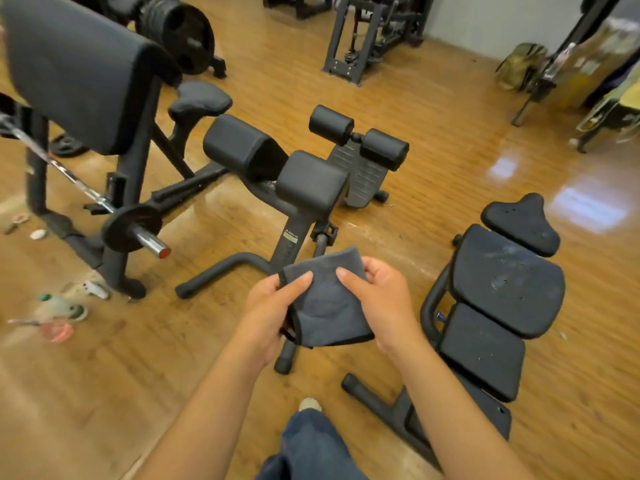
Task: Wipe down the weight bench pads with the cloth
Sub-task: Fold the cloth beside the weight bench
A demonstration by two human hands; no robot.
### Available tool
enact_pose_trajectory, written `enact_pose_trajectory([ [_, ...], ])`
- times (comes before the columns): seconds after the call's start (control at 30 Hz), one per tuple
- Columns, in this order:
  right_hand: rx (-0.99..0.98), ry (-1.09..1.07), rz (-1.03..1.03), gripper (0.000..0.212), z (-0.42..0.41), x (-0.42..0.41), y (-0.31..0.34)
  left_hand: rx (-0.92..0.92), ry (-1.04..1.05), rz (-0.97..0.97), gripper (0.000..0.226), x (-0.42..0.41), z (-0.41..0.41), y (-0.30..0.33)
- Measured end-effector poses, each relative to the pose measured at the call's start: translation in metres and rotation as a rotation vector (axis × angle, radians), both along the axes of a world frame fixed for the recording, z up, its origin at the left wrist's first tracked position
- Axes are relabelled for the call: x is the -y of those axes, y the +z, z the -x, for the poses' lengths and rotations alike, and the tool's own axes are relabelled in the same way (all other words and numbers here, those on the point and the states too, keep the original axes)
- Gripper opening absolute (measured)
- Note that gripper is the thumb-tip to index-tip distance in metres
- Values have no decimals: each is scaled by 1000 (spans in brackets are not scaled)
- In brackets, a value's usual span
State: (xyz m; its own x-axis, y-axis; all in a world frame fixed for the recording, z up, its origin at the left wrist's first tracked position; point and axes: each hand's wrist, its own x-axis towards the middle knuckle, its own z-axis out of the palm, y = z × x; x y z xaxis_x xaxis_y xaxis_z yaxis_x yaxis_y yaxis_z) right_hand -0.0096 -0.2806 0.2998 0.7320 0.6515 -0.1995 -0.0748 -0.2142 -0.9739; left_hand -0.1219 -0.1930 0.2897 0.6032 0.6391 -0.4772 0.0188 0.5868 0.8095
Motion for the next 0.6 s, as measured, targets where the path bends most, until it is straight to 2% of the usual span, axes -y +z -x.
enact_pose_trajectory([
  [0.07, 155, 11, 54, 2, 7, 8, 1, -63, 104, -94, 13, 18, 6, 7],
  [0.23, 385, 108, 74, 16, 7, 28, 4, -151, 317, -273, 6, 65, 8, 18],
  [0.43, 412, 214, 58, 22, -36, 69, 2, -186, 434, -313, 7, 119, -30, 15],
  [0.6, 455, 310, 45, 29, -99, 118, 13, -161, 535, -250, 10, 179, -88, 21],
])
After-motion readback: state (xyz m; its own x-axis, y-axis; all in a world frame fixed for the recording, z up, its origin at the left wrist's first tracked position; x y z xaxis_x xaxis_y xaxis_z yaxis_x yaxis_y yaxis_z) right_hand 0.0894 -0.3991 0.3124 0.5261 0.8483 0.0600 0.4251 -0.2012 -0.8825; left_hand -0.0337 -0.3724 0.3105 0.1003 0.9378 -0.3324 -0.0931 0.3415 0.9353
